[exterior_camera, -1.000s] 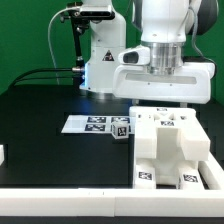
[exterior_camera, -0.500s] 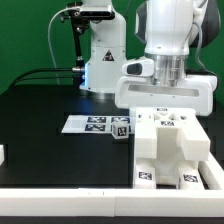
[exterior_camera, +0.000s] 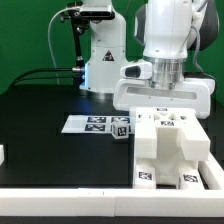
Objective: Assemble chair
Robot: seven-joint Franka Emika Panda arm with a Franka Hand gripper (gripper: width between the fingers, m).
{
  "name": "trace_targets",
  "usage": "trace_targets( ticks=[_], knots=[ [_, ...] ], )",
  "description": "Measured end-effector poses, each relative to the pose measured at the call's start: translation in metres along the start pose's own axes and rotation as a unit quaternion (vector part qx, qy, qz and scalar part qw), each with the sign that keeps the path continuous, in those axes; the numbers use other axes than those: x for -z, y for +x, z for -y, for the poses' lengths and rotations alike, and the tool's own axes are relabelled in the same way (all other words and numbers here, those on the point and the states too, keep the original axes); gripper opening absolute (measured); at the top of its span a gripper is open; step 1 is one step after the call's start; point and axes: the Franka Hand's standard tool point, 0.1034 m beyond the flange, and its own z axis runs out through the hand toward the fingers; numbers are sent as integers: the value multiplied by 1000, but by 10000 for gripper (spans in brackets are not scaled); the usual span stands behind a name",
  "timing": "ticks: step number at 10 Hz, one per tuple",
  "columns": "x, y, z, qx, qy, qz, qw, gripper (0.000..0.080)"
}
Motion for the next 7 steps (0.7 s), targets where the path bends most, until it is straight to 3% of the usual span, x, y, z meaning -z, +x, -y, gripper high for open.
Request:
trace_targets(
  ticks=[1, 2, 4, 5, 7],
  knots=[
    [0, 0, 0, 0, 0, 0, 1000, 371],
    [0, 0, 0, 0, 0, 0, 1000, 282],
    [1, 0, 0, 0, 0, 0, 1000, 282],
    [10, -1, 2, -2, 3, 11, 1000, 282],
    [63, 0, 11, 0, 30, 33, 999, 282]
  ],
)
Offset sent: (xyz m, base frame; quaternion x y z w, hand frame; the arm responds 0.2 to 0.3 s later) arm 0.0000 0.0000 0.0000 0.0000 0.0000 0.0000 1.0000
